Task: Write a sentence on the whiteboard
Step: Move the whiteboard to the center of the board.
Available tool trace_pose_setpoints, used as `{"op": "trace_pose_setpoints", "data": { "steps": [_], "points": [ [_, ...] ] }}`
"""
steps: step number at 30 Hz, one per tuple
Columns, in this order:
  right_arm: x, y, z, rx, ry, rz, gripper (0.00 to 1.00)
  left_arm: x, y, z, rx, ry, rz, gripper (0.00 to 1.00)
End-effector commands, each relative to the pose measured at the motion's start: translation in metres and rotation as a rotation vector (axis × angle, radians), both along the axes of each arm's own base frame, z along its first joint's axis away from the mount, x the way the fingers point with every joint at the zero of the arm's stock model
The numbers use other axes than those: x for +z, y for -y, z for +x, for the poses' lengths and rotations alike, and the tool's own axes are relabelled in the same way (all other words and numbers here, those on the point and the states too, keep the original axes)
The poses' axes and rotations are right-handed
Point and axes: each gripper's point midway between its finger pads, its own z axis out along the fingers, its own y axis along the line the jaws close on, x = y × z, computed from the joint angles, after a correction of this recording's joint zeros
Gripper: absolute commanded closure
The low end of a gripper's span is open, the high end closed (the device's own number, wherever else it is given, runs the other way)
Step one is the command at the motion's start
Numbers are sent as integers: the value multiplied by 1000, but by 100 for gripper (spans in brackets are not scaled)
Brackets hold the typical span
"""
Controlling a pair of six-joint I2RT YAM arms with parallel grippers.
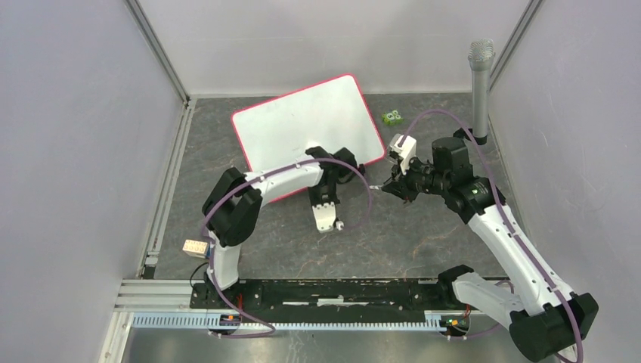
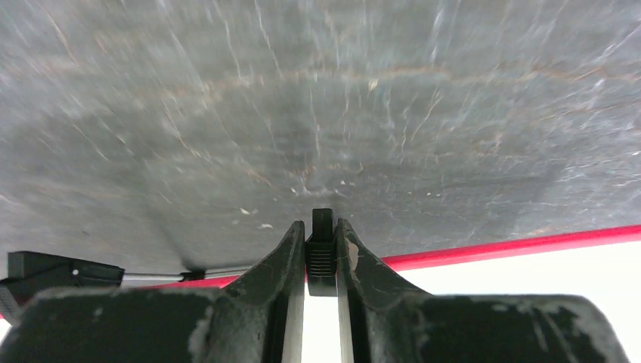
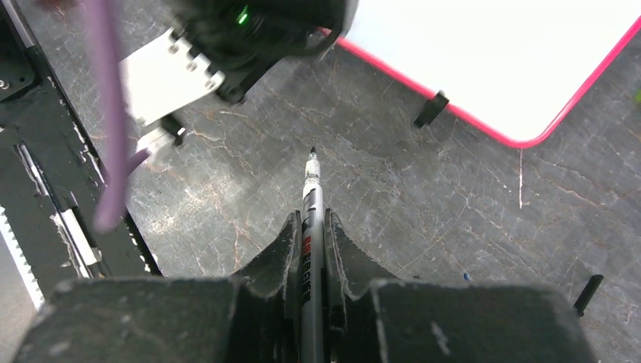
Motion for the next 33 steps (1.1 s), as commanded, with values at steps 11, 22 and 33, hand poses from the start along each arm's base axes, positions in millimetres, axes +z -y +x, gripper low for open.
{"op": "trace_pose_setpoints", "data": {
  "steps": [11, 22, 33],
  "points": [
    [45, 4, -12, -1, 123, 57, 100, -1, 19, -140, 92, -9, 134, 98],
    [40, 25, -12, -74, 161, -34, 100, -8, 54, -192, 301, -39, 117, 89],
    [33, 30, -6, -101, 160, -61, 100, -8, 65, -224, 383, -77, 131, 56]
  ]
}}
